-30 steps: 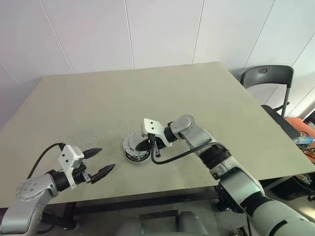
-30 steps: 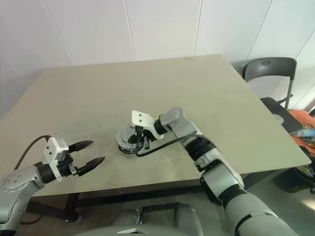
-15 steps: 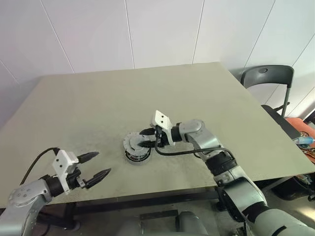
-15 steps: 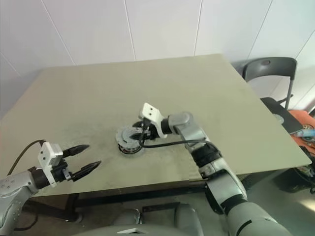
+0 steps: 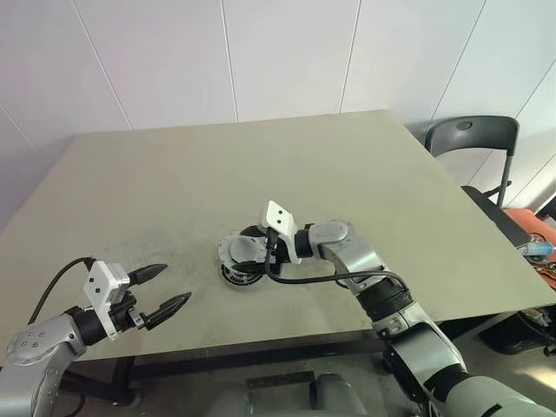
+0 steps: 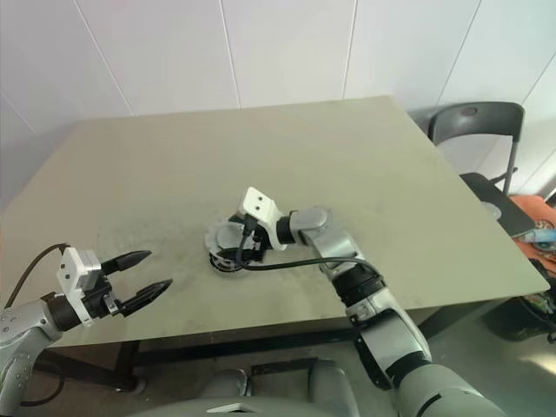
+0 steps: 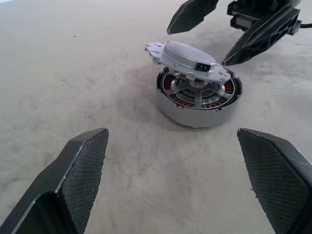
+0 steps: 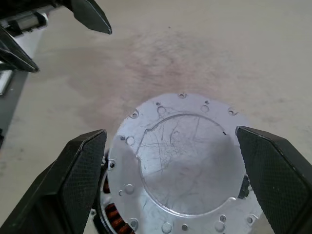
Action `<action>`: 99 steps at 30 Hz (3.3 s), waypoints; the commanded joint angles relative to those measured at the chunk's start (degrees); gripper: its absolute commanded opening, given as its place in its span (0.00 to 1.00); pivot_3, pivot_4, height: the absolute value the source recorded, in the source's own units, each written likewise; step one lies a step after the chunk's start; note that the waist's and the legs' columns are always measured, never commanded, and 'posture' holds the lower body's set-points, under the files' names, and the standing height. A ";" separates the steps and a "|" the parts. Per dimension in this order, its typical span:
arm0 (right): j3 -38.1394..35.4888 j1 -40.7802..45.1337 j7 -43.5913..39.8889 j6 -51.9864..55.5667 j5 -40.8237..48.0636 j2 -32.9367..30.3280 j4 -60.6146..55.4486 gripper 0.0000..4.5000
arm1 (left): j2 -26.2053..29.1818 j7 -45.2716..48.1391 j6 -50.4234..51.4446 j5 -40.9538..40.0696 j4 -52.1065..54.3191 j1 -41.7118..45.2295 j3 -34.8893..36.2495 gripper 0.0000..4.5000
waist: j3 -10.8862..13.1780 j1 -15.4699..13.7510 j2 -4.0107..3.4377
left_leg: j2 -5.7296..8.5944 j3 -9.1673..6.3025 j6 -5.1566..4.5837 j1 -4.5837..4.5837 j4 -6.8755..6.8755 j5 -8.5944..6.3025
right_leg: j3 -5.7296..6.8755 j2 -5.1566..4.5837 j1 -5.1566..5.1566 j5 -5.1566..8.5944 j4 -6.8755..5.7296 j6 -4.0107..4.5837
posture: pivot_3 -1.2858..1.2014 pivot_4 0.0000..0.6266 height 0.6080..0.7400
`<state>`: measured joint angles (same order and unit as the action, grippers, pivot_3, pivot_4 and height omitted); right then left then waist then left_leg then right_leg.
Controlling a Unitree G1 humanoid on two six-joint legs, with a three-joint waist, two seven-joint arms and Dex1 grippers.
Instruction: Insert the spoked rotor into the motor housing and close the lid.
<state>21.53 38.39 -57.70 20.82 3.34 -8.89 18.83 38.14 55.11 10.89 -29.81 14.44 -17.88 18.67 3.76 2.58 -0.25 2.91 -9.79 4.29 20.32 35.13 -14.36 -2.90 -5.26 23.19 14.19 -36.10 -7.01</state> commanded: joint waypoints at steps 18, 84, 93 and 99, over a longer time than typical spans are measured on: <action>-0.78 3.11 -1.52 -2.24 1.50 3.06 4.89 0.78 | -0.72 -0.19 -1.25 0.47 2.13 0.16 0.04 1.00 | 0.00 0.15 0.00 | -0.01 0.00 0.00 0.00 -0.02 0.00 | 0.00 0.01 0.01 -0.01 0.00 0.01 | 0.52 0.00 1.00; 4.44 10.30 -8.23 -16.65 -8.76 -0.39 23.89 0.78 | -0.85 -1.90 -0.46 0.81 2.96 1.75 -2.09 1.00 | 0.00 -0.01 -0.03 | -0.10 0.00 0.00 -0.06 0.00 0.00 | 0.00 0.11 -0.05 -0.01 0.00 0.02 | 0.52 0.00 1.00; 4.83 9.68 -9.67 -16.18 -8.26 0.11 25.61 0.78 | -1.01 -1.54 -0.68 0.65 2.32 1.91 -2.20 1.00 | 0.00 0.02 -0.08 | -0.27 0.01 0.16 -0.81 0.01 -0.10 | 0.01 0.22 -0.77 0.01 0.07 0.10 | 0.52 0.00 1.00; 4.79 9.79 -11.06 -14.56 -8.26 0.05 25.37 0.78 | -1.25 -2.35 3.21 -1.20 0.75 6.38 -3.32 0.86 | -0.01 -0.03 -0.09 | -0.27 0.03 0.08 -0.78 -0.08 -0.06 | 0.01 0.20 -0.82 0.01 0.24 0.09 | 0.52 0.00 1.00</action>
<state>24.97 48.72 -68.18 4.66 -2.62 -7.83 42.69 36.87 53.28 12.90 -29.47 15.17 -13.30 14.97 3.75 2.55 -0.34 2.64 -9.76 4.35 19.55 35.02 -14.40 -2.90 -5.05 22.38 14.20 -35.86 -6.92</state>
